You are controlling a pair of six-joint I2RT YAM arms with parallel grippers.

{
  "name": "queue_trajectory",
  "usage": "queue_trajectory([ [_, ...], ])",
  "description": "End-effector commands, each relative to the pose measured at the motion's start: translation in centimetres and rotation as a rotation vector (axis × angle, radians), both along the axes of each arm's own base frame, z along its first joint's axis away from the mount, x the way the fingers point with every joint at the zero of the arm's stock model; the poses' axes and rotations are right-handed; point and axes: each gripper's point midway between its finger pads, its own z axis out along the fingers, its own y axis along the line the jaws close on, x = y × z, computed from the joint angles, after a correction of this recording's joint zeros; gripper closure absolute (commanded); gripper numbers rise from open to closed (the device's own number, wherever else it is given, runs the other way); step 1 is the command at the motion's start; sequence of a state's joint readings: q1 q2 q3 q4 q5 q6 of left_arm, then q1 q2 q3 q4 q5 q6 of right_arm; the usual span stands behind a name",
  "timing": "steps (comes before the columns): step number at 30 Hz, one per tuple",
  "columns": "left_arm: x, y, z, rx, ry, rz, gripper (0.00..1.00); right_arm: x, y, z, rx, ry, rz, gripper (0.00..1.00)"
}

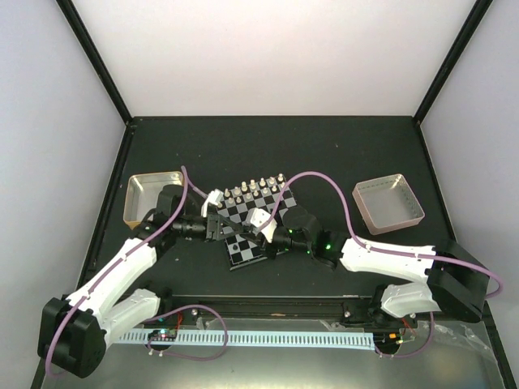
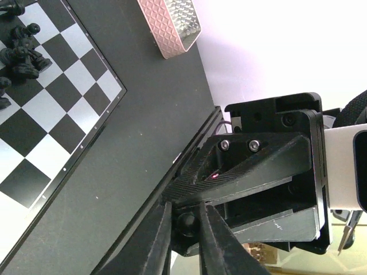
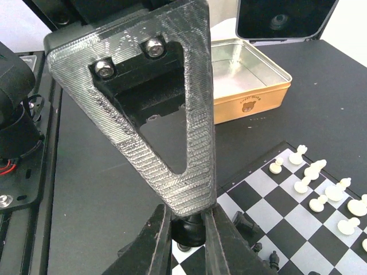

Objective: Set up the chess pieces on the board
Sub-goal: Place the chess piece on the chessboard.

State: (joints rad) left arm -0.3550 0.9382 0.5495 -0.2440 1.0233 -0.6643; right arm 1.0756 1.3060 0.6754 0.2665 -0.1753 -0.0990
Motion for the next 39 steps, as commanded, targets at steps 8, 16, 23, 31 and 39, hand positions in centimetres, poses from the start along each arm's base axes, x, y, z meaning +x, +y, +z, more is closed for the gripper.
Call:
queue_trajectory([
  [8,0.2,-0.4,1.5,-0.015,-0.083,-0.030,0.98,-1.0,0.5,1.8,0.044,0.008,0.052,0.94],
  [16,1.9,0.8,-0.4,0.144,-0.162,0.087,0.98,0.3,-1.5,1.3,0.035,0.215,-0.142,0.43],
  [23,3.3,1.5,-4.1,0.455,-0.257,0.199,0.98,2.0,-7.7,1.0,0.133,0.453,-0.522,0.32],
  [31,3.7,0.1,-7.3,0.785,-0.341,0.150,0.98,3.0,-15.6,-1.5,0.015,0.684,-1.056,0.31],
  [39,3.9,-0.1,-11.9,0.968,-0.303,0.130,0.99,3.2,-17.3,-2.0,0.045,0.737,-1.122,0.30],
])
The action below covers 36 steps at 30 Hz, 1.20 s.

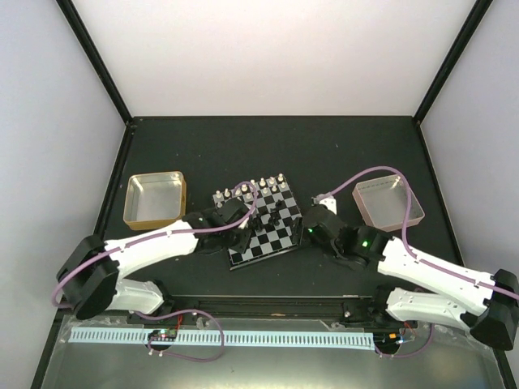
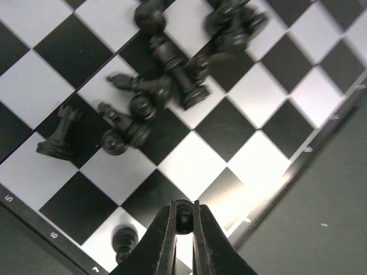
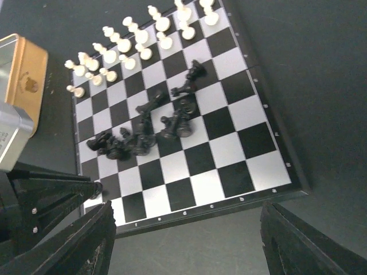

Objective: Set up the chess pieces on the board
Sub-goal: Place the chess piece on the chessboard.

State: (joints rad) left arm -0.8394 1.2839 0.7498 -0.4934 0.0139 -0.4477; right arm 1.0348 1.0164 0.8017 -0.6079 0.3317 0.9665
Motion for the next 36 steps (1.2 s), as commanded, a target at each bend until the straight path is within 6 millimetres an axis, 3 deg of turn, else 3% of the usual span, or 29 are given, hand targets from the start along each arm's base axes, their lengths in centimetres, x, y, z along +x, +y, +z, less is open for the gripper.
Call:
queue_trajectory([
  [1,1.1,1.1,-1.2,0.111,-0.034,0.053,0.98,0.3,-2.0,-0.7,-0.015,0.032,-0.089,0.30],
  [21,0.1,0.7,-4.1,0.127,0.051,0.030,0.96,0.5,-0.4,-3.2,-0.081,0.093,-0.019,0.30],
  [36,0.3,0.4,-2.3,0.101,0.035,0.027,0.82,0.2,-0.5,-2.6,-0.053,0.093,-0.024,0.29],
])
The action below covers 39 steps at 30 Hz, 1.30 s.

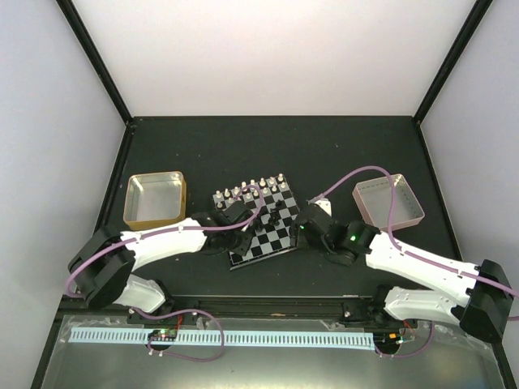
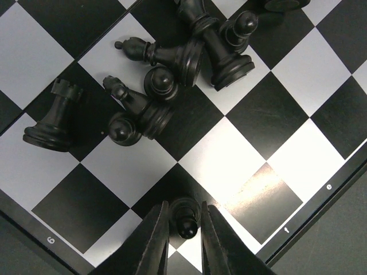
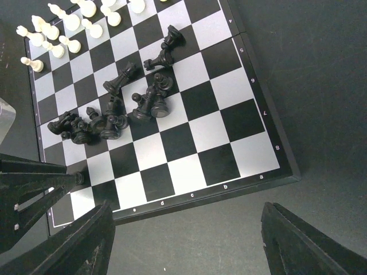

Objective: Set up the chess pieces on the board
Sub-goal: Place the chess piece on the chessboard, then pick up the chess piece from the chessboard.

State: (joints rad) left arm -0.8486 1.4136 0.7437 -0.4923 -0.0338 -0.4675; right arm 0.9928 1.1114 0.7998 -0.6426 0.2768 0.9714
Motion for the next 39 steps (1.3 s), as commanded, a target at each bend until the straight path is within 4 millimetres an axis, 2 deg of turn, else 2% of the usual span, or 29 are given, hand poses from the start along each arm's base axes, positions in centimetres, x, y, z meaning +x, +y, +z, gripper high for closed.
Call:
queue_trajectory([
  [1,0.5,-0.6,1.9,-0.024,-0.034,-0.005,0.81,0.1,-0.1,0.9,0.035,-0.017,-0.017,0.29],
  [6,0.9,-0.5,3.6,-0.036,-0.071,0.010,0.78,0.0,0.0,0.9,0.045,-0.017,-0.002,0.29],
  [9,1.4,0.0,5.3,-0.052,-0.116,0.037,0.76,0.0,0.9,1.3,0.061,-0.023,0.037,0.30],
  [13,2.2,1.6,8.1,-0.105,-0.193,0.115,0.75,0.6,3.0,1.3,0.043,-0.017,0.114,0.33],
  [19,3.1,5.5,11.9,-0.209,-0.333,0.242,0.74,2.2,8.0,0.9,0.000,0.001,0.266,0.51],
  [22,3.5,7.7,13.6,-0.258,-0.453,0.309,0.73,3.0,10.4,0.1,-0.024,0.026,0.324,0.58],
  [23,3.6,8.4,14.2,-0.276,-0.499,0.334,0.72,3.2,11.1,-0.9,-0.050,0.050,0.342,0.60],
  [26,3.3,10.8,16.2,-0.343,-0.613,0.424,0.62,3.6,13.1,-2.0,-0.078,0.093,0.399,0.67],
  [29,3.0,12.4,17.7,-0.380,-0.690,0.487,0.56,3.7,14.7,-3.2,-0.092,0.129,0.450,0.68],
  [33,2.6,13.6,19.2,-0.419,-0.751,0.531,0.55,3.6,15.9,-4.4,-0.144,0.159,0.494,0.70],
  [37,2.4,14.1,20.2,-0.446,-0.778,0.552,0.53,3.5,16.7,-5.6,-0.183,0.187,0.517,0.79],
  [39,2.3,14.3,20.5,-0.444,-0.788,0.558,0.52,3.6,17.1,-6.2,-0.198,0.198,0.516,0.80],
])
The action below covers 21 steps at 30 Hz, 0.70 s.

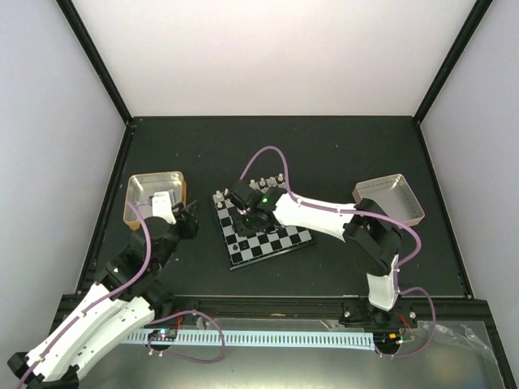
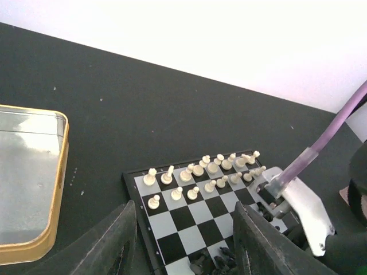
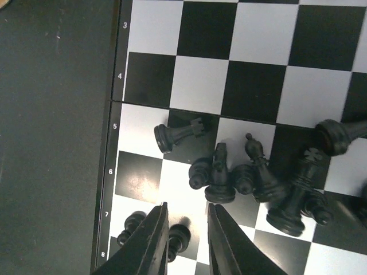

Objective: Set up the chess pieces on the board
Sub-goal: Pick up the chess piece from the chessboard.

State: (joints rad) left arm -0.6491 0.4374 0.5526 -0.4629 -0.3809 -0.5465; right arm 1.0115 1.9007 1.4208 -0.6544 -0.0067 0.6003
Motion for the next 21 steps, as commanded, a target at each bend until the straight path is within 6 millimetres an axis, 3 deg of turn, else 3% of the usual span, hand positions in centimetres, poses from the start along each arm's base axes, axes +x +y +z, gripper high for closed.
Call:
queue_trajectory([
  [1,0.3,1.0,1.5,-0.023,-0.049,0.058,0.52,-0.4,0.5,-0.8,-0.048,0.024,0.039,0.80],
  [21,0.1,1.2,1.2,-0.011,-0.036,0.060,0.51,0.7,1.0,-3.5,-0.120,0.025,0.036,0.83],
])
